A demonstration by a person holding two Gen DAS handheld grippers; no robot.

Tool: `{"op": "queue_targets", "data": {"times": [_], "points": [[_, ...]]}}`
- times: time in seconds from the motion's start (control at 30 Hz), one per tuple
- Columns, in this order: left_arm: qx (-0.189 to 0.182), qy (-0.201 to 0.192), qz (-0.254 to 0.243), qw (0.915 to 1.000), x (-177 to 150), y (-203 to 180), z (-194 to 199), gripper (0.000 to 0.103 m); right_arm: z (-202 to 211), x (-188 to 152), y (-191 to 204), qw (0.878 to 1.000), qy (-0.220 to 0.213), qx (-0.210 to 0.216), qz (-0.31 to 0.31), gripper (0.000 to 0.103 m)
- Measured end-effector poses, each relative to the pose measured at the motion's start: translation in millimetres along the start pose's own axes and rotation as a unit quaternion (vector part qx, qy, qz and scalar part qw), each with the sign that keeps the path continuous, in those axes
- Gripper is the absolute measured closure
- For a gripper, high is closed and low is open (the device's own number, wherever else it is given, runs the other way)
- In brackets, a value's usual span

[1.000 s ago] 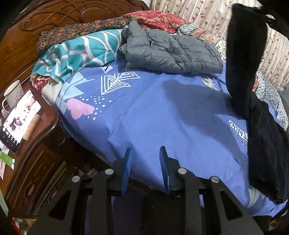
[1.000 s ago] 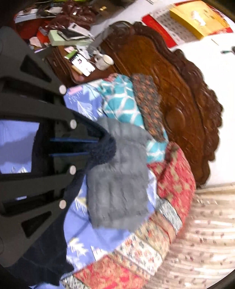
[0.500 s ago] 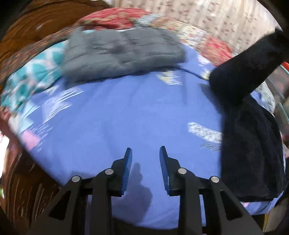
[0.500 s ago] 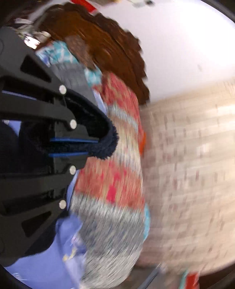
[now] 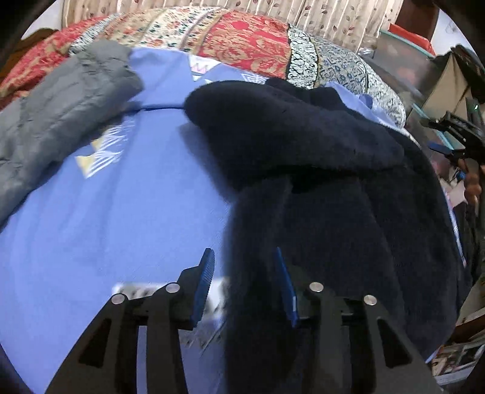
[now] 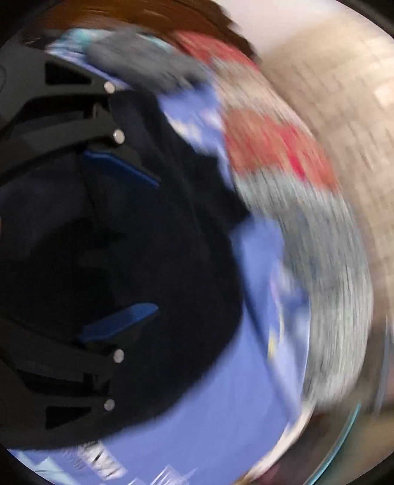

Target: Fold large clothes

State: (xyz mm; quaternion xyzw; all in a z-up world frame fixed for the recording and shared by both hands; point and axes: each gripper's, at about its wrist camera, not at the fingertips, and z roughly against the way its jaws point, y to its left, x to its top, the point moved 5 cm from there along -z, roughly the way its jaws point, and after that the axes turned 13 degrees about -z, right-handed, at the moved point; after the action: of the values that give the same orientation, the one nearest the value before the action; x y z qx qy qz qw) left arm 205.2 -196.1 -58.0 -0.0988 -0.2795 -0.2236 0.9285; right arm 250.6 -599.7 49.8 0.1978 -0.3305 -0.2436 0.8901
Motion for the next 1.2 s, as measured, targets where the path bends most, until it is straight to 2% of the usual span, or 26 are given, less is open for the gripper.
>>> {"op": "queue_targets", "data": {"times": [0.07, 0.17, 0.3, 0.33, 0.37, 0.4, 0.43, 0.47, 0.5, 0.53, 0.57, 0.6, 0.63, 0.67, 0.73, 0.77, 0.8, 0.87, 0.93, 0.97, 1.0, 1.07, 1.13, 1.2], "points": [[0.003, -0.013, 0.0, 0.9999, 12.8, -1.6, -8.5, 0.036, -13.5, -10.3, 65.4, 0.996, 0.028, 0.036, 0.078, 0.027], [0.005, -0.028, 0.002, 0.9996, 21.4, -2.7, -18.7, 0.035, -55.8, -33.8, 187.3, 0.976, 0.069, 0.078, 0.193, 0.026], [0.016, -0.035, 0.006, 0.9992, 17.9, -2.8, -32.0, 0.035, -131.4, -69.8, 283.4, 0.954, 0.129, 0.076, 0.258, 0.026], [0.017, -0.034, 0.012, 0.9992, 16.1, -0.8, -35.1, 0.035, -149.3, -82.7, 293.5, 0.949, 0.149, 0.07, 0.268, 0.026], [0.013, -0.033, 0.022, 0.9991, 12.8, 1.7, -38.4, 0.035, -176.7, -95.5, 305.2, 0.942, 0.166, 0.042, 0.289, 0.026], [0.009, -0.034, 0.026, 0.999, 10.3, 3.8, -38.9, 0.049, -192.0, -105.7, 304.5, 0.935, 0.168, 0.016, 0.312, 0.035], [0.001, -0.033, 0.026, 0.9991, 6.3, 4.9, -41.4, 0.071, -204.8, -112.6, 301.8, 0.926, 0.17, -0.011, 0.336, 0.058], [-0.004, -0.028, 0.024, 0.9993, 2.8, 6.1, -42.7, 0.072, -218.6, -112.0, 294.3, 0.921, 0.172, -0.042, 0.346, 0.091], [-0.002, -0.03, 0.024, 0.9992, -0.6, 8.6, -40.9, 0.073, -220.9, -98.9, 288.1, 0.934, 0.157, -0.04, 0.318, 0.091], [-0.004, -0.042, 0.022, 0.9989, -4.5, 11.1, -34.4, 0.074, -216.5, -69.9, 277.5, 0.956, 0.118, -0.035, 0.266, 0.091], [-0.006, -0.051, 0.024, 0.9984, -7.9, 13.5, -27.8, 0.074, -210.2, -34.2, 258.7, 0.975, 0.065, -0.057, 0.207, 0.091], [-0.01, -0.061, 0.032, 0.9976, -12.7, 17.2, -20.6, 0.074, -204.2, -12.6, 242.4, 0.982, 0.03, -0.076, 0.172, 0.091], [-0.014, -0.063, 0.04, 0.9971, -16.5, 20.3, -16.9, 0.074, -199.7, 11.9, 220.3, 0.988, -0.009, -0.099, 0.119, 0.09], [-0.02, -0.062, 0.053, 0.9965, -21.5, 24.0, -14.1, 0.074, -204.7, 22.2, 202.1, 0.992, -0.001, -0.096, 0.076, 0.088], [-0.027, -0.059, 0.079, 0.9947, -31.3, 29.9, -8.6, 0.075, -218.9, 13.5, 189.8, 0.995, 0.065, -0.063, 0.039, 0.067], [-0.028, -0.057, 0.086, 0.9942, -36.0, 31.9, -7.2, 0.075, -218.7, 6.9, 190.2, 0.995, 0.091, -0.035, 0.031, 0.047], [-0.031, -0.055, 0.091, 0.9938, -40.0, 33.8, -6.9, 0.075, -211.7, 4.6, 193.3, 0.995, 0.092, -0.007, 0.03, 0.04], [-0.038, -0.047, 0.096, 0.9935, -46.3, 36.2, -6.9, 0.075, -176.4, 6.5, 194.7, 0.996, 0.062, 0.046, 0.048, 0.034], [-0.039, -0.047, 0.095, 0.9936, -43.8, 37.3, -5.3, 0.074, -137.3, 13.7, 180.7, 0.997, 0.006, 0.06, 0.054, 0.026], [-0.036, -0.055, 0.093, 0.9935, -38.0, 38.5, -1.6, 0.074, -111.7, 20.3, 162.8, 0.996, -0.035, 0.06, 0.053, 0.023], [-0.031, -0.067, 0.09, 0.9932, -28.6, 40.7, 2.2, 0.074, -96.2, 24.2, 145.9, 0.996, -0.054, 0.05, 0.055, 0.023], [-0.023, -0.09, 0.079, 0.9926, -9.6, 42.8, 8.0, 0.073, -69.6, 29.9, 102.4, 0.994, -0.085, 0.001, 0.07, 0.022], [-0.017, -0.1, 0.06, 0.993, 9.8, 39.7, 9.0, 0.066, -56.1, 31.6, 65.8, 0.992, -0.097, -0.036, 0.07, 0.02], [-0.01, -0.104, 0.041, 0.9937, 28.4, 36.3, 0.9, 0.059, -61.3, 32.6, 34.8, 0.994, -0.079, -0.054, 0.045, 0.02]]}}
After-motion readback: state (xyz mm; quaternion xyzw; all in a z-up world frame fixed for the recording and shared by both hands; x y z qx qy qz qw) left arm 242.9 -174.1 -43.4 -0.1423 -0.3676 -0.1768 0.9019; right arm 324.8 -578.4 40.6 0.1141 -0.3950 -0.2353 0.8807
